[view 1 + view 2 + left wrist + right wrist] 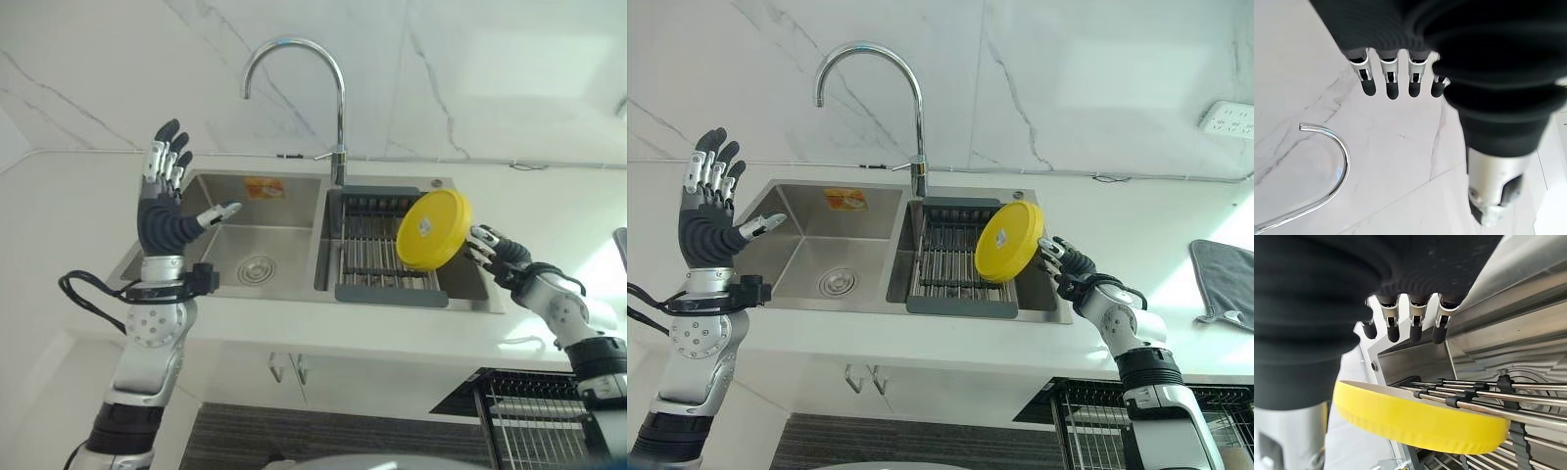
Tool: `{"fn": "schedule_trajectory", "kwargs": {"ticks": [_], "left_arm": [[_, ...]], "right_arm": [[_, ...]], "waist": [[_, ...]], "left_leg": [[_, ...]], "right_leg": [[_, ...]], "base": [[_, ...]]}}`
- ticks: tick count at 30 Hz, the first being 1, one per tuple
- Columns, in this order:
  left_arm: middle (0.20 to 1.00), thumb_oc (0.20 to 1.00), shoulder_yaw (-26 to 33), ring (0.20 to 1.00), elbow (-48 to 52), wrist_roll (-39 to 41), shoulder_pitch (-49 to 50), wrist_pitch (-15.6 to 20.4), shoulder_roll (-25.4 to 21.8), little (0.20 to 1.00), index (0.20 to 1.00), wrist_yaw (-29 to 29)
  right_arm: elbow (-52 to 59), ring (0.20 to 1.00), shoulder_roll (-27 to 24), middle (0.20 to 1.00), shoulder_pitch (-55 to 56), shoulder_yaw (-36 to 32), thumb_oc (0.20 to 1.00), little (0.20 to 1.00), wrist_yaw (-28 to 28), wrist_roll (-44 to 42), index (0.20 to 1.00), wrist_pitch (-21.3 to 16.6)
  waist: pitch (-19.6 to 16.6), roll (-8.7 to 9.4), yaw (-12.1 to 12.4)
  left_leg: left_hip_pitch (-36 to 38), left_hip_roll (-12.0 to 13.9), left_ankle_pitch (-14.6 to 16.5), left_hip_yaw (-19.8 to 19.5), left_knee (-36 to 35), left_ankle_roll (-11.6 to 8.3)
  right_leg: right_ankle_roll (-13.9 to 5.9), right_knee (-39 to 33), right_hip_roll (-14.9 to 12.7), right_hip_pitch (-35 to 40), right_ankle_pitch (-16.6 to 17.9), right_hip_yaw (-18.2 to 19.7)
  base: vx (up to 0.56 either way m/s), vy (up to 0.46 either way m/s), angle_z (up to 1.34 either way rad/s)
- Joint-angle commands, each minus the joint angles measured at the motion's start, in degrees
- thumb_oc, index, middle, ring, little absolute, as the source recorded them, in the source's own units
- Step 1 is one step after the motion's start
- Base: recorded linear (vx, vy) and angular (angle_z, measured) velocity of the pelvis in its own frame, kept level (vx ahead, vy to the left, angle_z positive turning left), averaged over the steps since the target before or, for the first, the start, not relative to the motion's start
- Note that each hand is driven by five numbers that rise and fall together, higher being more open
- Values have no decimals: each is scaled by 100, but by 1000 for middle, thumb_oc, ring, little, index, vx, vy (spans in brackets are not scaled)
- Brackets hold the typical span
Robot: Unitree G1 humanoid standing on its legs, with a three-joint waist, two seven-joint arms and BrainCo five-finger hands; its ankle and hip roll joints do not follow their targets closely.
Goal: Place the dishes in the dishwasher.
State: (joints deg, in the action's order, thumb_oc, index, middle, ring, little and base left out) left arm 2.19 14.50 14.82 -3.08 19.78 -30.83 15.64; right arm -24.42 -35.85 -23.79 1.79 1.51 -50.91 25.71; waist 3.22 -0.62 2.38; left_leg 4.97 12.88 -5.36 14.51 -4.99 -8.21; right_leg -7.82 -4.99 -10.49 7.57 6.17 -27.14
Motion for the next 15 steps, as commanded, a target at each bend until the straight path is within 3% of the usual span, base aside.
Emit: {"fn": "schedule_trajectory", "kwargs": {"ticks": [1, 15], "left_arm": [[1000, 1000, -89, 1000, -29, 49, -639, 143, -423, 1000, 1000, 72], [1000, 1000, -157, 1000, -42, 103, -677, 123, -464, 1000, 1000, 66]], "right_arm": [[-107, 1000, -273, 1000, -855, 119, 1000, 1000, -88, -260, 1000, -189], [-472, 1000, -404, 1000, -1148, 287, 1000, 1000, -226, -98, 1000, -95]], "waist": [[29, 176, 222], [31, 185, 290]], "left_leg": [[157, 471, 120, 120, -1, -274], [149, 479, 95, 101, -1, -293]], "right_leg": [[-177, -1, -380, 243, -534, -41], [-170, -1, -388, 267, -533, -110]], "base": [[0, 0, 0], [0, 0, 0]]}}
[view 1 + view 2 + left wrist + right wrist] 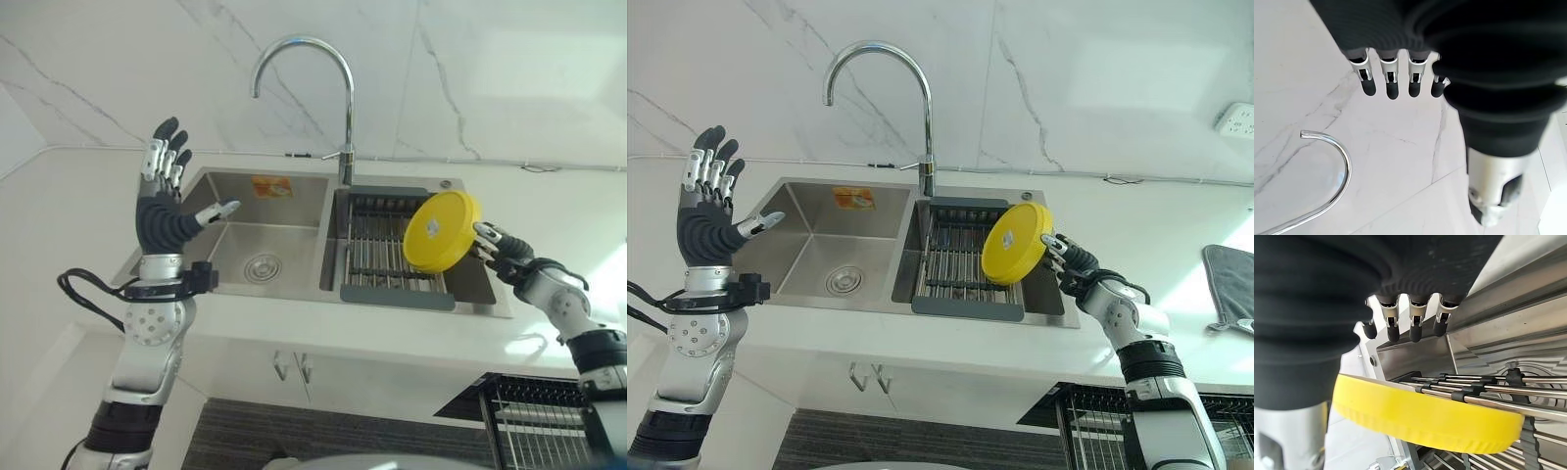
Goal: Place the dishes in the dishwasher.
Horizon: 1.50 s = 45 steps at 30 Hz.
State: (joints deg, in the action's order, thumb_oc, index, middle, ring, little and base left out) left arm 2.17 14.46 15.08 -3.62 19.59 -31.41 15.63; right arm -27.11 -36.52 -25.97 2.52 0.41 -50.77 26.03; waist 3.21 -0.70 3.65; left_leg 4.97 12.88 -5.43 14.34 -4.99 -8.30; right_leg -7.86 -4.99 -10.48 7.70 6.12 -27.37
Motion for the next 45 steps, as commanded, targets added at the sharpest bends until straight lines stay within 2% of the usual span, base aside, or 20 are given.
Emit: {"fn": "schedule_trajectory", "kwargs": {"ticks": [1, 39, 45], "left_arm": [[1000, 1000, -158, 1000, -35, 74, -625, 138, -406, 1000, 1000, 68], [1000, 1000, -383, 1000, -101, 224, -884, -77, -456, 1000, 1000, 126], [1000, 1000, -441, 1000, -112, 252, -892, -97, -464, 1000, 1000, 133]], "right_arm": [[-222, 1000, -343, 1000, -946, 221, 1000, 1000, -127, -104, 1000, -124], [-1284, 1000, -475, 1000, -1749, 768, 1000, 1000, -192, 280, 1000, 118], [-1425, 1000, -467, 1000, -1910, 845, 1000, 1000, -46, 295, 1000, 68]], "waist": [[31, 194, 166], [58, 212, 313], [50, 200, 347]], "left_leg": [[147, 479, 101, 117, -1, -284], [158, 448, 66, 50, -1, -303], [162, 451, 58, 45, -1, -312]], "right_leg": [[-165, -1, -389, 255, -528, -88], [-147, -1, -393, 328, -528, -208], [-150, -1, -397, 342, -526, -233]], "base": [[0, 0, 0], [0, 2, 1], [0, 0, 0]]}}
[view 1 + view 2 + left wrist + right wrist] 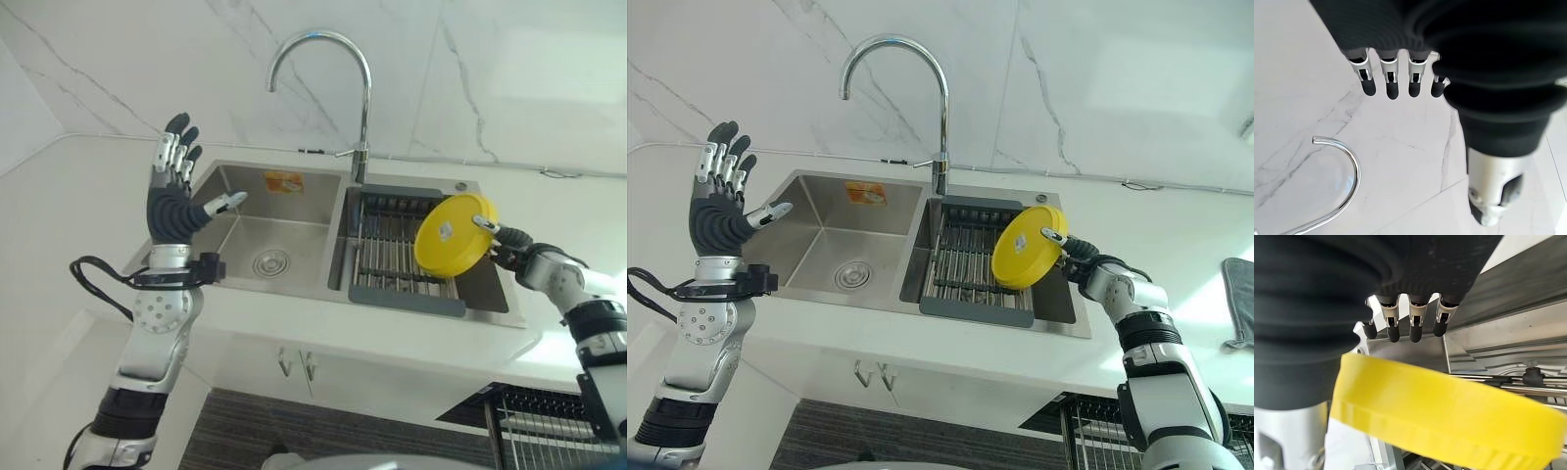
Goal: Place the dishes in the dishwasher.
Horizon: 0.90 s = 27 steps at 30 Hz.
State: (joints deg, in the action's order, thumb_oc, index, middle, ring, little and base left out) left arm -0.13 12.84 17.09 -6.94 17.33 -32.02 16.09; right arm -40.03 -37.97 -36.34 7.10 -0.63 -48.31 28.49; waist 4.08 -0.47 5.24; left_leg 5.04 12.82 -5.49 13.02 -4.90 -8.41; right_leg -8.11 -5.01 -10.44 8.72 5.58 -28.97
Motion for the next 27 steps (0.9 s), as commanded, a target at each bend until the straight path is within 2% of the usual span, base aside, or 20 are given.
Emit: {"fn": "schedule_trajectory", "kwargs": {"ticks": [1, 10, 11, 12, 13, 16, 20, 22, 27], "left_arm": [[1000, 1000, -213, 1000, 58, 54, -567, 113, -400, 1000, 1000, 84], [1000, 1000, -328, 1000, 8, 88, -684, 64, -384, 1000, 1000, 64], [1000, 1000, -343, 1000, -2, 108, -698, 52, -392, 1000, 1000, 60], [1000, 1000, -356, 1000, -13, 124, -708, 44, -393, 1000, 1000, 43], [1000, 1000, -363, 1000, -9, 131, -704, 42, -391, 1000, 1000, 28], [1000, 1000, -423, 1000, -22, 131, -757, 0, -378, 1000, 1000, 50], [1000, 1000, -521, 1000, -58, 134, -816, -43, -325, 1000, 1000, 71], [1000, 1000, -527, 1000, -62, 140, -800, -47, -304, 1000, 1000, 54], [1000, 1000, -497, 1000, -46, 144, -686, 3, -292, 1000, 1000, 14]], "right_arm": [[-155, 1000, -316, 1000, -891, 401, 1000, 1000, 76, 54, 1000, -182], [-466, 1000, -245, 1000, -1230, 577, 1000, 1000, 235, 85, 1000, -202], [-502, 740, -225, 740, -1261, 619, 740, 740, 202, 145, 740, -194], [-549, 341, -217, 341, -1292, 668, 341, 341, 187, 241, 341, -194], [-577, 200, -203, 200, -1316, 708, 200, 200, 151, 336, 200, -165], [-692, 200, -220, 200, -1456, 890, 200, 200, 53, 687, 200, -164], [-866, 200, -46, 200, -1665, 804, 200, 200, 531, 74, 200, -377], [-868, 200, 35, 200, -1602, 784, 200, 200, 367, 23, 200, -243], [-739, 200, 142, 200, -1364, 762, 200, 200, 390, -31, 200, -501]], "waist": [[-37, 174, 190], [-33, 159, 228], [-37, 156, 231], [-43, 156, 238], [-43, 155, 248], [-49, 165, 260], [-46, 140, 288], [-50, 132, 297], [-38, 115, 301]], "left_leg": [[155, 455, 65, 171, -10, -300], [160, 439, 58, 150, -10, -298], [158, 436, 61, 148, -10, -299], [158, 435, 61, 151, -10, -301], [156, 431, 63, 143, -10, -295], [154, 436, 50, 151, -10, -305], [175, 439, 52, 137, -10, -309], [178, 440, 51, 134, -10, -307], [185, 449, 45, 146, -10, -309]], "right_leg": [[-125, 1, -401, 241, -472, -73], [-125, 1, -403, 241, -454, -85], [-128, 1, -407, 237, -453, -88], [-128, 1, -409, 237, -454, -93], [-128, 1, -412, 236, -452, -92], [-136, 1, -418, 236, -442, -110], [-131, 1, -410, 254, -440, -113], [-128, 1, -413, 257, -442, -112], [-119, 1, -402, 269, -448, -114]], "base": [[0, 0, 0], [0, 0, 0], [0, 0, 0], [0, 0, 0], [0, 0, 0], [0, 0, 0], [0, 0, 0], [0, 0, 0], [0, 0, 0]]}}
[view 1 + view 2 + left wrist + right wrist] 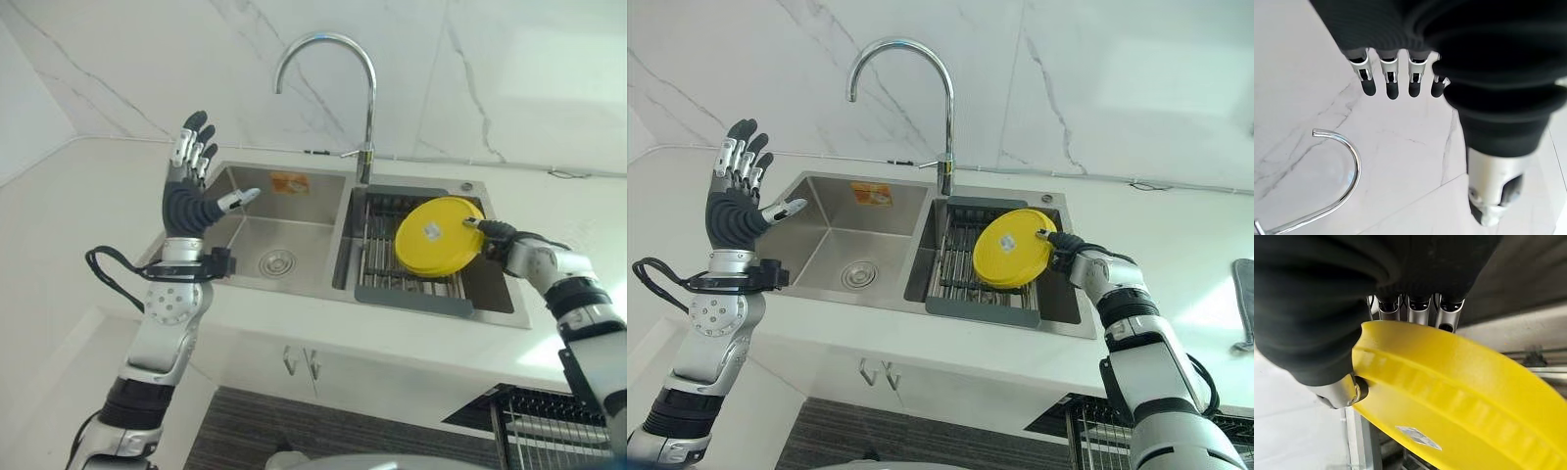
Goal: Place the dishes in the dishwasher.
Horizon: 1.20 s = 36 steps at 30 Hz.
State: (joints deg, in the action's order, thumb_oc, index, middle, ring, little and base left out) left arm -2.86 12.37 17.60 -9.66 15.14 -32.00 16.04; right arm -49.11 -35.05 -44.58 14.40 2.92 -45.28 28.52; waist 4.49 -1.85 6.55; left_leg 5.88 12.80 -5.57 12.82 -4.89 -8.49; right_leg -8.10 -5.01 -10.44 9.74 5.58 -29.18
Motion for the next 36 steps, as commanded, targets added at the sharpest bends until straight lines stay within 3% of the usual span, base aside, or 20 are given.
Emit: {"fn": "schedule_trajectory", "kwargs": {"ticks": [1, 7, 14, 20, 23, 24, 26, 28, 30, 32, 33, 36], "left_arm": [[1000, 1000, -225, 1000, 2, 103, -409, 223, -293, 1000, 1000, 11], [1000, 1000, -280, 1000, 25, 59, -339, 285, -257, 1000, 1000, 8], [1000, 1000, -117, 1000, 133, 60, -23, 386, -270, 1000, 1000, -156], [1000, 1000, 148, 1000, 269, -48, 372, 446, -176, 1000, 1000, -188], [1000, 1000, 248, 1000, 416, -105, 574, 542, 0, 1000, 1000, -152], [1000, 1000, 243, 1000, 435, -112, 595, 604, 45, 1000, 1000, -156], [1000, 1000, 294, 1000, 541, -197, 712, 840, 131, 1000, 1000, -114], [1000, 1000, 287, 1000, 610, -321, 678, 904, 131, 1000, 1000, 3], [1000, 1000, 224, 1000, 631, -389, 479, 865, 88, 1000, 1000, 2], [1000, 1000, 222, 1000, 627, -370, 452, 836, 65, 1000, 1000, -12], [1000, 1000, 232, 1000, 688, -492, 403, 762, 127, 1000, 1000, -132], [1000, 1000, 252, 1000, 812, -611, 381, 651, 160, 1000, 1000, -258]], "right_arm": [[193, 200, -116, 200, -497, -9, 200, 200, 27, -355, 200, -553], [584, 200, 54, 200, -248, -188, 200, 200, 281, -621, 200, -1031], [2023, 200, 252, 200, 383, -608, 200, 200, 626, -635, 200, -1556], [3934, 200, 335, 200, 1151, -1095, 200, 200, 918, -372, 200, -1574], [4889, 200, 295, 200, 1638, -1455, 200, 200, 948, -176, 200, -1588], [5043, 200, 272, 200, 1724, -1527, 200, 200, 961, -143, 200, -1617], [5329, 200, 115, 200, 1882, -1736, 200, 200, 894, -42, 200, -1879], [5500, 200, 42, 200, 1994, -1875, 200, 200, 877, 12, 200, -2051], [5772, 200, 132, 200, 2249, -2094, 200, 200, 1079, 49, 200, -2370], [5889, 200, 166, 200, 2356, -2168, 200, 200, 1089, 11, 200, -2391], [6463, 200, 421, 200, 2964, -2544, 200, 200, 1113, 20, 200, -2545], [6825, 200, 763, 200, 3561, -2841, 200, 200, 910, 183, 200, -2672]], "waist": [[-73, 247, 168], [-60, 220, 133], [-46, 184, -15], [-22, 158, -259], [41, 134, -421], [65, 144, -432], [162, 230, -477], [211, 261, -511], [264, 248, -600], [284, 255, -635], [363, 300, -786], [488, 381, -975]], "left_leg": [[103, 450, 58, 165, -11, -300], [114, 448, 69, 181, -11, -290], [169, 514, 44, 345, -11, -296], [200, 626, -30, 568, -11, -339], [128, 677, -314, 554, 11, -383], [107, 607, -304, 443, 64, -356], [-11, -11, 434, -46, 713, -102], [-142, -384, 885, -206, 1068, 66], [-59, -611, 1046, -267, 792, 234], [0, -672, 1071, -273, 738, 295], [129, -918, 1104, -334, 560, 454], [397, -1184, 1186, -266, 191, 549]], "right_leg": [[-122, 1, -402, 168, -448, -88], [-121, 1, -400, 165, -443, -72], [-96, 1, -353, 116, -430, 0], [-4, 1, -205, -12, -470, 213], [57, 1, -57, -144, -510, 462], [72, 1, -30, -181, -515, 538], [81, 1, -49, -308, -502, 914], [29, 1, -132, -352, -458, 1111], [-190, 1, -302, -452, -300, 1298], [-277, 1, -380, -489, -218, 1365], [-433, 83, -678, -699, 165, 1555], [-564, 391, -1028, -1126, 819, 1486]], "base": [[0, 0, 0], [1, -5, 0], [-5, -102, 0], [-25, -162, -4], [-67, -21, -21], [-116, 92, -15], [-111, 201, -25], [-76, 334, -48], [-36, 478, -29], [14, 367, -16], [7, 517, -12], [34, 525, -12]]}}
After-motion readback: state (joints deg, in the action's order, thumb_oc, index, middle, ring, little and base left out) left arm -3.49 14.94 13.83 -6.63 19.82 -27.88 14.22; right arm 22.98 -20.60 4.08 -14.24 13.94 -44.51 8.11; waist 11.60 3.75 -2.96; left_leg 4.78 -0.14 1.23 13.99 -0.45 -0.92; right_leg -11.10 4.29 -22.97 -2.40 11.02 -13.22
